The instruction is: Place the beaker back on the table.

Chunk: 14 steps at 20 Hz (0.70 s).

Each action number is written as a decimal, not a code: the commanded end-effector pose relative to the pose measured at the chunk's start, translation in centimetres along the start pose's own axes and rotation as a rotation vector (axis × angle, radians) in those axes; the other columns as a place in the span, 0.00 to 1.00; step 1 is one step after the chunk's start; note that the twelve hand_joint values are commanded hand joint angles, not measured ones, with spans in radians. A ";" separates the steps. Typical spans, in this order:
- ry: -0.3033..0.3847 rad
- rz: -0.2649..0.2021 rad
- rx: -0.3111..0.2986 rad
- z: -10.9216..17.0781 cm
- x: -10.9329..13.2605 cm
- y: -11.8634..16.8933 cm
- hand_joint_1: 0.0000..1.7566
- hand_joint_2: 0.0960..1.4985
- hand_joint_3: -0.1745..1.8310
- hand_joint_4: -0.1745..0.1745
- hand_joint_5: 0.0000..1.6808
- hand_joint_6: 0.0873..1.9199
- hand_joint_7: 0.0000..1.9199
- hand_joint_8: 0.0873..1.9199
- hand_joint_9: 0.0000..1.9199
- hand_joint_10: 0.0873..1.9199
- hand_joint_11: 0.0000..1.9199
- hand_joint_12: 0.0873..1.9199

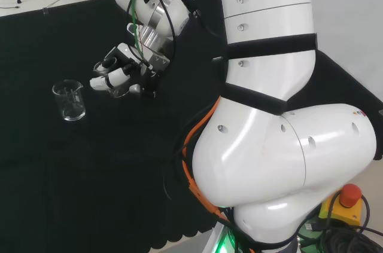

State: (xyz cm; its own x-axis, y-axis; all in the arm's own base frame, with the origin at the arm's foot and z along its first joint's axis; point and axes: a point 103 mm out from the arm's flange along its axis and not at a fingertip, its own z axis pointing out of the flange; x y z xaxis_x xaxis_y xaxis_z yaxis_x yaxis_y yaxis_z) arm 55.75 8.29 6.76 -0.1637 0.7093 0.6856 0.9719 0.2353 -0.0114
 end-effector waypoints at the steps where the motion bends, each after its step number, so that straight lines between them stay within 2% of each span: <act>1: 0.007 0.007 -0.011 0.0 -0.5 0.1 0.73 0.39 0.38 0.00 0.83 0.17 0.85 0.00 0.75 0.17 0.67 0.38; 3: 0.015 0.010 -0.030 0.0 -0.6 0.1 0.75 0.41 0.35 0.00 0.84 0.14 0.83 0.00 0.75 0.16 0.67 0.38; 8: 0.039 0.002 -0.059 0.0 -0.8 0.1 0.70 0.37 0.40 0.00 0.86 0.14 0.89 0.00 0.76 0.15 0.68 0.38; 14: 0.069 -0.004 -0.057 0.3 -0.8 0.4 0.70 0.37 0.41 0.00 0.86 0.14 0.89 0.00 0.76 0.14 0.68 0.37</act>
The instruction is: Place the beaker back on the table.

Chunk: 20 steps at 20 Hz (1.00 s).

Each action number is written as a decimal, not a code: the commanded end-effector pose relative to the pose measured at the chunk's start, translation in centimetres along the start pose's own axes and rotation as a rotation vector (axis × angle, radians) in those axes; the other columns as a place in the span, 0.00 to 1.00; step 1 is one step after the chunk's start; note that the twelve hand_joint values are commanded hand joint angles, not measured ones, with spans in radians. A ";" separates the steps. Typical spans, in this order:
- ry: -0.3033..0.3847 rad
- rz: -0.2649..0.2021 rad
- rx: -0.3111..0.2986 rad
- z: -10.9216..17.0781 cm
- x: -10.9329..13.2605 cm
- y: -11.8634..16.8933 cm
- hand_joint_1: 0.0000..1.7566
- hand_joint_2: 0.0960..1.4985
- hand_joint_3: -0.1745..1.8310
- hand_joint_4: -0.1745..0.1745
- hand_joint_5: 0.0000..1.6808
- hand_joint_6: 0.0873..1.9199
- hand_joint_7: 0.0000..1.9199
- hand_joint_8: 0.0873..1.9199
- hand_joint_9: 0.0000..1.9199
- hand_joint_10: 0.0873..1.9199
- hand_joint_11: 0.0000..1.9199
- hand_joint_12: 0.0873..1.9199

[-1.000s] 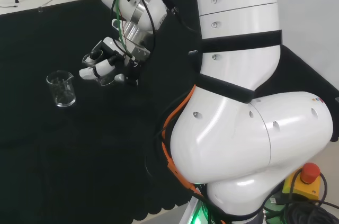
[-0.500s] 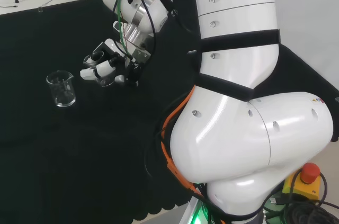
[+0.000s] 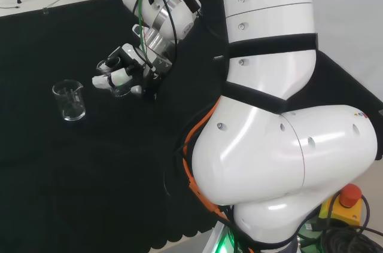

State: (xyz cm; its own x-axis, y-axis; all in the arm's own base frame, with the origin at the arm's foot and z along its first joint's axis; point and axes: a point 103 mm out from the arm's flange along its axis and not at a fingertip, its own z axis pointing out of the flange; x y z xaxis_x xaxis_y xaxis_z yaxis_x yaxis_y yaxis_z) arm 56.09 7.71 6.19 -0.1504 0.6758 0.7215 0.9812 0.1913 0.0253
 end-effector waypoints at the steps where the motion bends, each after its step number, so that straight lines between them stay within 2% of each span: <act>1: 0.018 -0.011 0.006 0.5 0.1 0.3 0.70 0.37 0.41 0.00 0.86 0.14 0.89 0.00 0.76 0.14 0.68 0.37; 8: 0.009 -0.028 0.017 1.1 0.3 0.4 0.70 0.36 0.41 0.00 0.86 0.14 0.88 0.00 0.76 0.14 0.68 0.38; 20: 0.014 -0.014 0.030 2.0 -0.2 0.2 0.70 0.36 0.42 0.00 0.86 0.14 0.88 0.00 0.76 0.13 0.68 0.38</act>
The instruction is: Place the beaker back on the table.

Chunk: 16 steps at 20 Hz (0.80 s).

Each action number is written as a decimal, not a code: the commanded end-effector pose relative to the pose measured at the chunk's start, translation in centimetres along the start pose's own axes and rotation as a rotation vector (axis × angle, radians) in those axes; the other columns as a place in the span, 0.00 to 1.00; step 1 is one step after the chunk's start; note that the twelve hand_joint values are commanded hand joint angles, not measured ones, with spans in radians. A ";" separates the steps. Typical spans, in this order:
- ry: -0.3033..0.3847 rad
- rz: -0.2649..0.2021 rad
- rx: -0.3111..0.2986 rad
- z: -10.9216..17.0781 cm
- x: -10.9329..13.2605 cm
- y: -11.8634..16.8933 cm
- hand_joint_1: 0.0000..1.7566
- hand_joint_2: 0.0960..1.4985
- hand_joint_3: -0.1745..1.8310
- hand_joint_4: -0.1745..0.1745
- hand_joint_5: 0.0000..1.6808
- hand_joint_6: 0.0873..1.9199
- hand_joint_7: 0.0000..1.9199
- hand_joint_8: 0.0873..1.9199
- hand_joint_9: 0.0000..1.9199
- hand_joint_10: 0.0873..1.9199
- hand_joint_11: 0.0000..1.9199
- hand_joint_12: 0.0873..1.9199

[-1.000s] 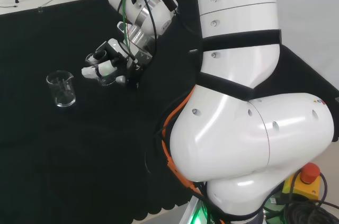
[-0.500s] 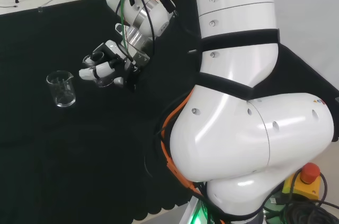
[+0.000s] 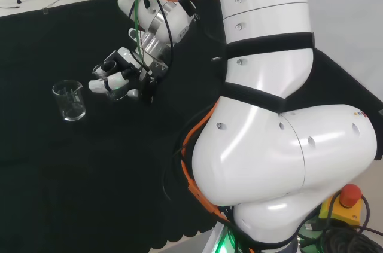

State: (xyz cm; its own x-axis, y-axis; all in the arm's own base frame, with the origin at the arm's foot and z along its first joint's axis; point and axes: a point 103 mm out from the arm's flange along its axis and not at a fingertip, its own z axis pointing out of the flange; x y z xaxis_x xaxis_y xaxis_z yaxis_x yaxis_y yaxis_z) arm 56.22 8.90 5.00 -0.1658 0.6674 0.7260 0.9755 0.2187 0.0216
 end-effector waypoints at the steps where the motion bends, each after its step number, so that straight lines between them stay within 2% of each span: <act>1: 0.008 0.002 0.009 0.4 -0.1 -0.2 0.70 0.36 0.42 0.00 0.86 0.14 0.88 0.00 0.76 0.13 0.68 0.38; 11: 0.011 -0.006 0.024 0.7 -0.1 -0.4 0.70 0.36 0.42 0.00 0.86 0.14 0.88 0.00 0.76 0.12 0.67 0.38; 14: 0.004 -0.014 0.058 0.6 -0.3 -0.4 0.69 0.37 0.41 0.00 0.83 0.20 0.87 0.00 0.75 0.11 0.65 0.39; 16: -0.006 -0.022 0.072 0.5 -0.4 -0.5 0.68 0.40 0.40 0.12 0.79 0.26 0.84 0.00 0.74 0.11 0.62 0.41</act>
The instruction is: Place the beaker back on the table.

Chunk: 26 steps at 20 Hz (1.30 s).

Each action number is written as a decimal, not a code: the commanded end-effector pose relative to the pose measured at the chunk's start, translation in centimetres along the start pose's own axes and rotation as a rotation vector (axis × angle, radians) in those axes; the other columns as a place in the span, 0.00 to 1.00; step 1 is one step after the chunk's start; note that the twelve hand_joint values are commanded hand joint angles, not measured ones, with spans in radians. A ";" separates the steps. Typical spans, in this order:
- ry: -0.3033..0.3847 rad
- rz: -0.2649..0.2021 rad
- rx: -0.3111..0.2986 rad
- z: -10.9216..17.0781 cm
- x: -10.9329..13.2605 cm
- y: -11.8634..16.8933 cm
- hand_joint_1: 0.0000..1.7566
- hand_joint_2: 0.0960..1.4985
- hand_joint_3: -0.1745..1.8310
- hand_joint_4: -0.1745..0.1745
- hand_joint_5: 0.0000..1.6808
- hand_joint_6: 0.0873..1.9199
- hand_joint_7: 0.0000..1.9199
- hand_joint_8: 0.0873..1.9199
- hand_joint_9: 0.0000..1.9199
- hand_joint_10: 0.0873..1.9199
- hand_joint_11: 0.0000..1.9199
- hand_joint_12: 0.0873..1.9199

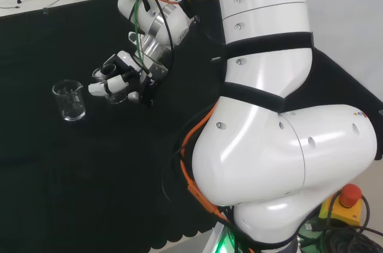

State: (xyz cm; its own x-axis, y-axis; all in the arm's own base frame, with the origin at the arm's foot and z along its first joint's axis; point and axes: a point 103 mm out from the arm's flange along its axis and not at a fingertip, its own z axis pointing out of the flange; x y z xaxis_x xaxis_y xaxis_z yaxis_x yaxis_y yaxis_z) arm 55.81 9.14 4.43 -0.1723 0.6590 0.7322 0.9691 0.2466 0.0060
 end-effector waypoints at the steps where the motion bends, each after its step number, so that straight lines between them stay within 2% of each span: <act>1: -0.015 -0.013 0.045 -0.2 -0.3 -0.2 0.68 0.41 0.39 0.19 0.77 0.28 0.83 0.00 0.73 0.11 0.59 0.43; 4: -0.014 -0.008 0.052 -0.3 -0.5 -0.3 0.66 0.45 0.36 0.41 0.74 0.32 0.80 0.00 0.70 0.12 0.52 0.48; 6: -0.009 -0.006 0.061 -0.4 -0.6 -0.4 0.65 0.48 0.33 0.49 0.71 0.35 0.78 0.00 0.68 0.12 0.48 0.51; 8: -0.001 -0.008 0.065 -0.3 -0.7 -0.6 0.65 0.40 0.38 0.34 0.62 0.39 0.76 0.00 0.67 0.12 0.45 0.54; 10: 0.010 -0.009 0.068 -0.2 -0.8 -0.9 0.65 0.33 0.45 0.29 0.56 0.42 0.74 0.00 0.65 0.12 0.42 0.56; 19: 0.035 -0.041 0.076 -0.3 -0.4 -1.6 0.62 0.27 0.50 0.33 0.43 0.45 0.66 0.00 0.56 0.17 0.28 0.63; 26: 0.041 -0.058 0.081 -1.2 0.4 -2.2 0.58 0.25 0.50 0.33 0.33 0.40 0.57 0.00 0.46 0.21 0.16 0.69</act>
State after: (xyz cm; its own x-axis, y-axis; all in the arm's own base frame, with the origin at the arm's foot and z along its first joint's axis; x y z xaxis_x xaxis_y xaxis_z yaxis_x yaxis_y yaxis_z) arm 54.16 8.24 4.88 -0.2125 0.6186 0.7564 0.9420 0.3356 -0.0098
